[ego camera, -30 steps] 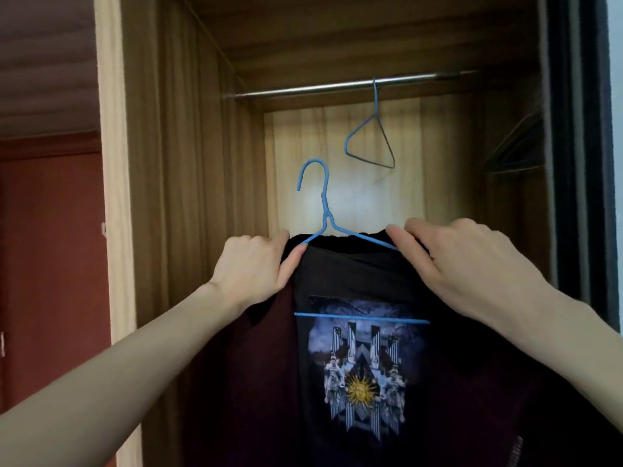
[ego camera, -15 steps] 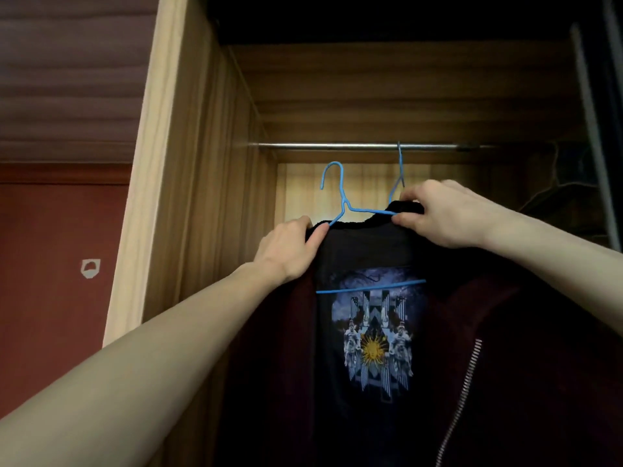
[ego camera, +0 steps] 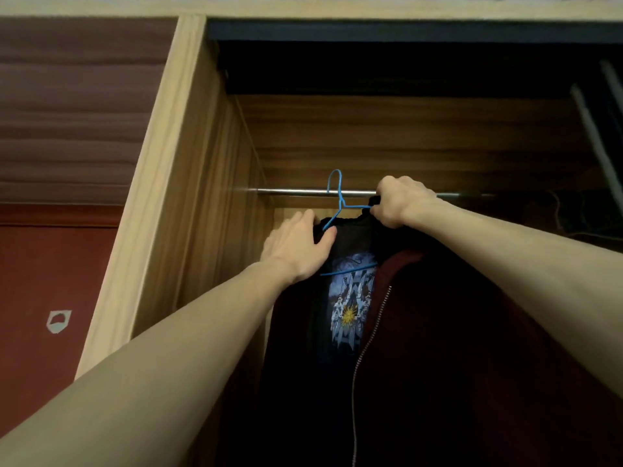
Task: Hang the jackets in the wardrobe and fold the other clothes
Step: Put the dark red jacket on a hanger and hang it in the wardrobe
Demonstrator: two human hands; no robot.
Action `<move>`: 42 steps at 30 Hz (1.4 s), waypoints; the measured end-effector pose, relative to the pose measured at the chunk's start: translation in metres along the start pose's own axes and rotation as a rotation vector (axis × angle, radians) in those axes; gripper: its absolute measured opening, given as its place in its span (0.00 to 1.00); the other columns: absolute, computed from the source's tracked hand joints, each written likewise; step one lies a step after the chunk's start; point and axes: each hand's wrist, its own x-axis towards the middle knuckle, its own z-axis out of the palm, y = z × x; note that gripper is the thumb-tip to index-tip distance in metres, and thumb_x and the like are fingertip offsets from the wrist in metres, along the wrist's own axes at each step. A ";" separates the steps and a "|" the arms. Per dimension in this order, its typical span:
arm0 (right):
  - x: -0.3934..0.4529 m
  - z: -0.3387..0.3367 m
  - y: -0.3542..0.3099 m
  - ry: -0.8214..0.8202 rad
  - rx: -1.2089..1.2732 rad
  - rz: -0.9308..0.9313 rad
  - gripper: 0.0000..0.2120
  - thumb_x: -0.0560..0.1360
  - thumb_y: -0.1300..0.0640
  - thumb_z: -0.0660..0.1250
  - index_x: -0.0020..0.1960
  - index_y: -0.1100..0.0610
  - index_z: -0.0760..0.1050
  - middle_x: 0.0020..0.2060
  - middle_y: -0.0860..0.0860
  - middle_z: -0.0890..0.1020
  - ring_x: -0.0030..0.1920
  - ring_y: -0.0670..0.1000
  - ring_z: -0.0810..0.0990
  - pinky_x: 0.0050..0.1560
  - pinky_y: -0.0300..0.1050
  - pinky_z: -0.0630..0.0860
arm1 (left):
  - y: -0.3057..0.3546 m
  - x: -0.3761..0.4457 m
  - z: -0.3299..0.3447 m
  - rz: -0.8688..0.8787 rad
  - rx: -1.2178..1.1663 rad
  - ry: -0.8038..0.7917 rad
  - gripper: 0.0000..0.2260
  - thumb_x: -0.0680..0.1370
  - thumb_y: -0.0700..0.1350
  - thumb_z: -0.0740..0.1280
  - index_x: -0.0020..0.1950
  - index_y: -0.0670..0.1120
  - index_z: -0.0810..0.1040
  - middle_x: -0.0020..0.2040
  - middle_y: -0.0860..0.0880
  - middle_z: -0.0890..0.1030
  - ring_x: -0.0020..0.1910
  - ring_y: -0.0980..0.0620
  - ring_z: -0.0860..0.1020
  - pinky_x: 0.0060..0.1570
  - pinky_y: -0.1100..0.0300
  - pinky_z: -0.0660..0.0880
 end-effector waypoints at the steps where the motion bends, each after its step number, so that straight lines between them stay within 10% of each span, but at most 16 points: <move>1: 0.005 0.002 -0.002 0.013 0.000 -0.005 0.15 0.80 0.52 0.69 0.64 0.57 0.77 0.61 0.58 0.80 0.61 0.64 0.79 0.49 0.50 0.72 | -0.003 0.004 -0.002 0.011 0.022 0.002 0.21 0.83 0.63 0.58 0.66 0.48 0.74 0.65 0.47 0.78 0.63 0.43 0.76 0.61 0.46 0.74; 17: 0.046 0.048 -0.026 0.019 -0.007 0.090 0.18 0.79 0.59 0.68 0.68 0.58 0.74 0.64 0.57 0.78 0.65 0.61 0.78 0.53 0.52 0.74 | -0.057 0.027 0.012 -0.047 0.016 -0.049 0.24 0.81 0.65 0.58 0.70 0.51 0.74 0.65 0.50 0.80 0.61 0.45 0.79 0.60 0.45 0.78; 31: 0.043 0.054 -0.040 -0.076 -0.060 0.066 0.07 0.80 0.52 0.67 0.53 0.54 0.71 0.53 0.52 0.77 0.56 0.57 0.79 0.49 0.48 0.71 | -0.042 0.015 0.021 -0.033 -0.009 -0.065 0.21 0.82 0.64 0.59 0.67 0.52 0.74 0.61 0.54 0.80 0.60 0.48 0.79 0.58 0.48 0.77; 37: 0.029 0.030 -0.029 -0.431 0.199 -0.001 0.23 0.82 0.49 0.68 0.72 0.60 0.71 0.64 0.56 0.78 0.63 0.60 0.80 0.65 0.52 0.78 | -0.040 0.008 0.014 -0.077 -0.112 -0.019 0.21 0.82 0.64 0.58 0.66 0.52 0.75 0.56 0.55 0.79 0.55 0.50 0.79 0.57 0.47 0.79; 42: 0.021 0.040 -0.037 -0.371 0.321 -0.017 0.24 0.83 0.57 0.67 0.75 0.65 0.68 0.69 0.61 0.76 0.66 0.61 0.78 0.64 0.51 0.77 | -0.037 0.000 0.008 -0.088 -0.089 -0.013 0.19 0.84 0.61 0.58 0.67 0.52 0.75 0.55 0.55 0.79 0.56 0.48 0.79 0.57 0.48 0.78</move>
